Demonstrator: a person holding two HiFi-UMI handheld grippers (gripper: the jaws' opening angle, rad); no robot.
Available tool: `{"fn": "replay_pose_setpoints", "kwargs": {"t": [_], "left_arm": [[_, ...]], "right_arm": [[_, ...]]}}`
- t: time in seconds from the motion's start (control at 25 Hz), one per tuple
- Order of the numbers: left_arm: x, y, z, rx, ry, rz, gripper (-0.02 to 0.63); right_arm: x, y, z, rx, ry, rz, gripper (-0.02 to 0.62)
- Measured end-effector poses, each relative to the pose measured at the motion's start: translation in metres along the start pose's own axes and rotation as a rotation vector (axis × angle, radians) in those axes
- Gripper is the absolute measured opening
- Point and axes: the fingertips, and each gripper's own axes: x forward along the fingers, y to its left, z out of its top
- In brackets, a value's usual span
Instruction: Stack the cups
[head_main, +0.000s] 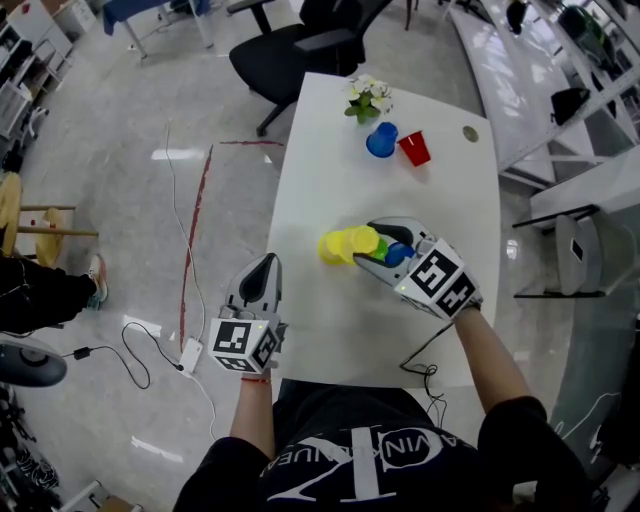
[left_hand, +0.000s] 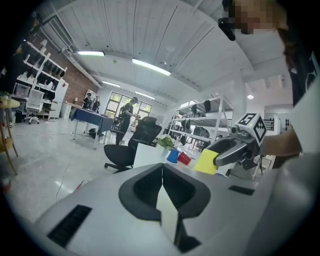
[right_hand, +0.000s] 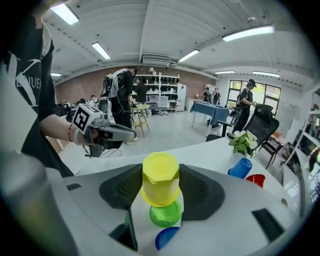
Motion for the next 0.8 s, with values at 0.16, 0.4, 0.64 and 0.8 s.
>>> {"fn": "replay_pose_setpoints", "kwargs": {"t": [0.16, 0.4, 0.64, 0.8], "left_arm": [[0.000, -0.003, -0.002, -0.001, 0.004, -0.003, 0.005], [0.001, -0.004, -0.003, -0.002, 0.009, -0.009, 0.005], [0.004, -0.005, -0.002, -0.001, 0.016, -0.013, 0.005], [0.007, -0.004, -0.001, 0.003, 0.019, -0.012, 0.005]], "right_arm": [[0.001, -0.001, -0.004, -0.003, 0.012, 0.002, 0.238], [0.003, 0.002, -0.001, -0.019, 0.015, 0.023, 0.266], [-0.021, 0.006, 0.018, 0.043, -0.103, 0.082, 0.357], [-0.060, -0.010, 0.039, 0.124, -0.280, 0.119, 0.388]]}}
